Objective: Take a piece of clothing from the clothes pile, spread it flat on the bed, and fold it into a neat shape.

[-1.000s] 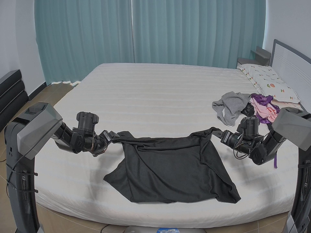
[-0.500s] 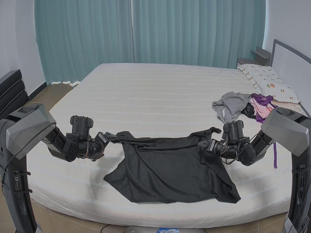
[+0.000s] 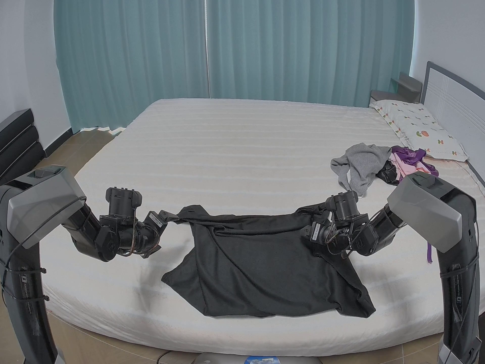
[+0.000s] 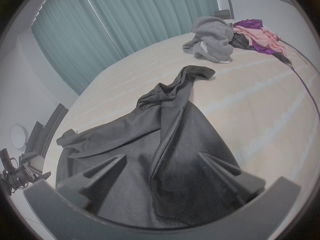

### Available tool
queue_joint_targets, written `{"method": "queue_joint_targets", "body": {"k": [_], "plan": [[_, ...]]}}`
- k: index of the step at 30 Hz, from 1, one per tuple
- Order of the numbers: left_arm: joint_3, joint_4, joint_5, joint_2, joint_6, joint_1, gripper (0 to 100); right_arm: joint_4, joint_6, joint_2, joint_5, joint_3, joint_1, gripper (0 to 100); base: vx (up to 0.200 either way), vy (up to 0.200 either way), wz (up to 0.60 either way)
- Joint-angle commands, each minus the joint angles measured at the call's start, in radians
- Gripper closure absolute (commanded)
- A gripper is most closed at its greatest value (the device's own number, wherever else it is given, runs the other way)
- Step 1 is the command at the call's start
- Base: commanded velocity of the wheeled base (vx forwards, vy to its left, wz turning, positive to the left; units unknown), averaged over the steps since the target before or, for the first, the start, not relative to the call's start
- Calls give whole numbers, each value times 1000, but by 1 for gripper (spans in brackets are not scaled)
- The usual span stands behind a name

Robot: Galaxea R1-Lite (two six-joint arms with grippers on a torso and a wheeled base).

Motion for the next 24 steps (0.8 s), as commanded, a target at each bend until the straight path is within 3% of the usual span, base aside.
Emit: {"method": "queue_joint_targets", "body": {"k": [1, 12, 20, 23, 24], "plan": [[28, -32, 1, 2, 2, -1, 0, 4, -1, 23, -17, -26, -2, 100, 0, 0, 0], [44, -78, 1, 3, 4, -1, 0, 26, -4, -28, -23, -21, -65, 100, 0, 0, 0], [46, -80, 1, 3, 4, -1, 0, 20, 37, -100, 0, -21, -235, 100, 0, 0, 0], [46, -80, 1, 3, 4, -1, 0, -14, 50, -88, 31, -33, -284, 100, 0, 0, 0], [46, -81, 1, 3, 5, -1, 0, -66, 63, -63, 74, -35, -317, 100, 0, 0, 0]]}}
